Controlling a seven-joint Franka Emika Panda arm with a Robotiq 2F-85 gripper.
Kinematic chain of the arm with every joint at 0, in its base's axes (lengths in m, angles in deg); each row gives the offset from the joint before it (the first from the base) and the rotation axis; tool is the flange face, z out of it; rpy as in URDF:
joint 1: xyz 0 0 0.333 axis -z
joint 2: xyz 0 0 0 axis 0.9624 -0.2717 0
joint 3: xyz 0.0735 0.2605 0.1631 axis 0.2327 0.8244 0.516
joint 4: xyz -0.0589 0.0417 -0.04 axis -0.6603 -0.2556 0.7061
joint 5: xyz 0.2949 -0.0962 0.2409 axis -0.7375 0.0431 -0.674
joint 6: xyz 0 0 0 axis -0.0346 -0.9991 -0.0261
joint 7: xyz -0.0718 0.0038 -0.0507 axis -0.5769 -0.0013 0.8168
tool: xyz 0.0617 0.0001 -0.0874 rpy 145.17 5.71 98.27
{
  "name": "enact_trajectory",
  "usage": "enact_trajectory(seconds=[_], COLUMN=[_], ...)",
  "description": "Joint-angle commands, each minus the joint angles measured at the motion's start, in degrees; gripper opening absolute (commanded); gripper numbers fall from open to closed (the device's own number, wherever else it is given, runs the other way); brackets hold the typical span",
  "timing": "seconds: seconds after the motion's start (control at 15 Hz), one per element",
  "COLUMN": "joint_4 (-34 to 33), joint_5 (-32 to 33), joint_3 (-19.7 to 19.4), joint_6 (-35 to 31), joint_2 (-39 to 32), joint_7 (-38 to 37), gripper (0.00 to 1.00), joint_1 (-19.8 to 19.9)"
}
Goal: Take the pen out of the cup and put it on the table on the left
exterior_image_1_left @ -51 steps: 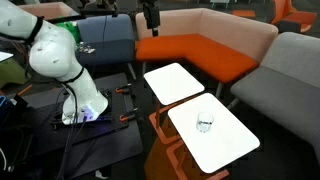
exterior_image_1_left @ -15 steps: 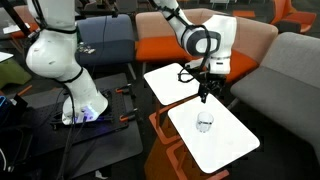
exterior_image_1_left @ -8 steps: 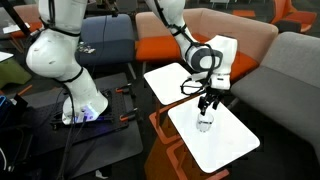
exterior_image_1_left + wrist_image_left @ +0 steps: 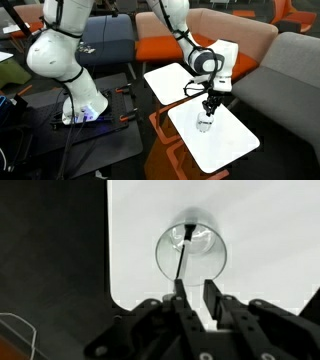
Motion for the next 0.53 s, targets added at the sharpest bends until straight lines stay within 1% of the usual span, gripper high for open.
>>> enact_trajectory(seconds=[0.0,0.13,0.2,0.27,0.47], joint_4=[-1.6,-1.4,-1.2,-1.1,-0.9], joint_5=[-1.7,-1.8,-1.8,-2.0,-3.0], joint_3=[-1.0,-1.0,-1.1,-1.2,-1.2], joint_6=[1.8,1.7,1.6,1.5,1.4], joint_2=[-1.3,-1.7,-1.8,-2.0,-2.5], joint_7=[0.7,0.7,0.5,0.3,-0.1], gripper=[0.1,0.06,0.09,0.09,0.19], joint_1=[-0.9,-1.0,-1.2,-1.3,-1.3])
